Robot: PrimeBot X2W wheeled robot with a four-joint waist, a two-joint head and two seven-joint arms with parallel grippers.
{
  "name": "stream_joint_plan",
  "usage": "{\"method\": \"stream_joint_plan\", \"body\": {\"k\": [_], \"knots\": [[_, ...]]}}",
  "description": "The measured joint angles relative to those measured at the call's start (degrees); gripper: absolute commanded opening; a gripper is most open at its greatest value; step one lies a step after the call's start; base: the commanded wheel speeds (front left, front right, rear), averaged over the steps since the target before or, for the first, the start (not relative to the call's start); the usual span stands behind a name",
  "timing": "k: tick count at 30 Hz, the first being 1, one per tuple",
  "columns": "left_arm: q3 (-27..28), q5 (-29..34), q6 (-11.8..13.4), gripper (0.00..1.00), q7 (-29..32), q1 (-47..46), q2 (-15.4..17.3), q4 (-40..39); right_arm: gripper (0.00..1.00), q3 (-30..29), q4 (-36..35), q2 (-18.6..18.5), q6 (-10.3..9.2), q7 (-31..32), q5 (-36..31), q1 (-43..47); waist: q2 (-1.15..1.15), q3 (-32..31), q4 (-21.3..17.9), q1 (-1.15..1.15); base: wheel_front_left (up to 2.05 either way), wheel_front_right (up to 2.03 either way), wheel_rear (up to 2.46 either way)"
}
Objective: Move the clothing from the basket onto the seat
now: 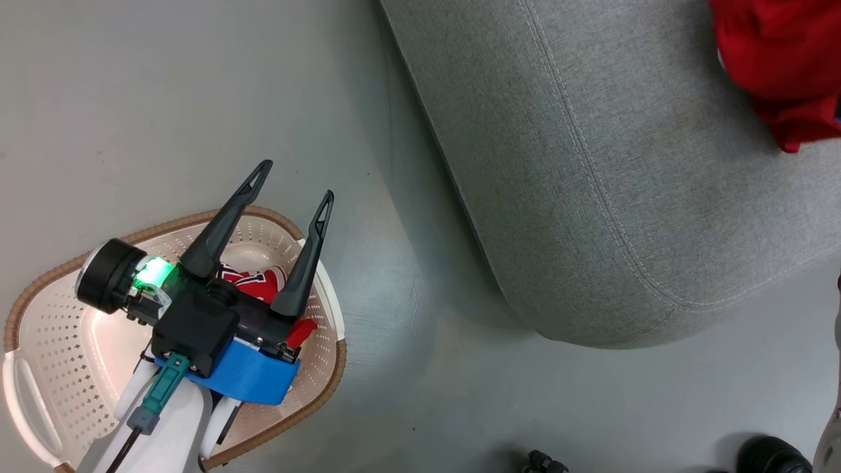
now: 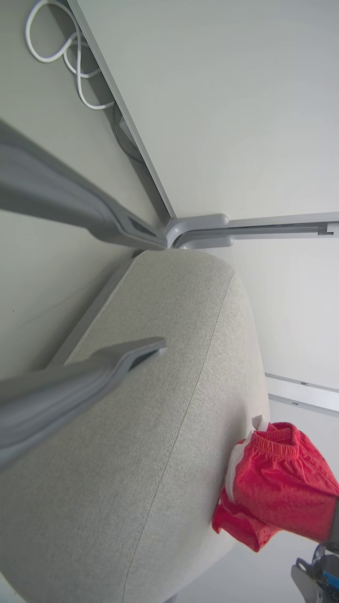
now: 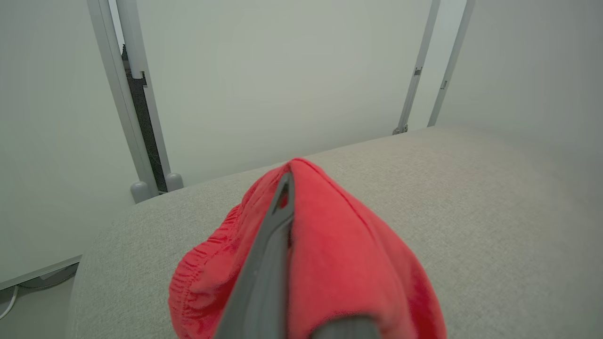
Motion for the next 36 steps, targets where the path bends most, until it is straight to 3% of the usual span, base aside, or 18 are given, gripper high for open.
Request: {"method": "stream_joint_plan", "body": {"k": [10, 11, 13, 14, 15, 28, 36], "knots": [[-0.90, -0.22, 0.01, 1.00, 0.08, 0.43, 0.24, -0.36, 0.00, -2.40, 3.88, 1.99, 0.00, -0.05, -8.09, 1.00, 0.00, -0.60, 0.10, -0.01, 0.00, 0.00, 0.00], [-1.00, -0.31, 0.01, 1.00, 0.07, 0.50, 0.29, -0.37, 0.04, -2.46, 4.35, 2.16, 0.00, -0.07, -8.67, 1.00, 0.00, -0.55, 0.20, -0.01, 0.00, 0.00, 0.00], [-1.18, -0.48, 0.01, 1.00, 0.02, 0.64, 0.32, -0.34, 0.46, -2.75, 5.63, 2.45, 0.00, -0.07, -9.39, 0.99, 0.00, -0.49, 0.42, -0.01, 0.00, 0.00, 0.00], [-1.26, -0.52, 0.01, 1.00, 0.01, 0.64, 0.31, -0.32, 0.93, -2.91, 6.28, 2.46, 0.00, -0.07, -9.82, 0.99, 0.00, -0.47, 0.55, -0.01, 0.00, 0.00, 0.00], [-1.34, -0.53, 0.10, 1.00, 0.00, 0.64, 0.30, -0.30, 1.00, -3.11, 6.93, 2.40, 0.00, -0.07, -10.31, 0.99, 0.00, -0.45, 0.70, -0.01, 0.00, 0.00, 0.00], [-2.09, -0.96, 0.68, 1.00, -0.96, 0.31, -0.18, 0.80, 1.00, -5.20, 9.24, 2.24, 0.00, -0.07, -13.32, 0.34, 0.00, 0.00, 1.96, -0.01, 0.00, 0.00, 0.00], [-3.18, -1.80, 0.97, 1.00, -2.12, 0.03, -2.43, 3.80, 1.00, -5.43, 7.80, 2.70, 0.01, -0.07, -14.85, 3.71, 0.00, -2.48, 2.32, -0.01, 0.00, 0.00, 0.00]]}}
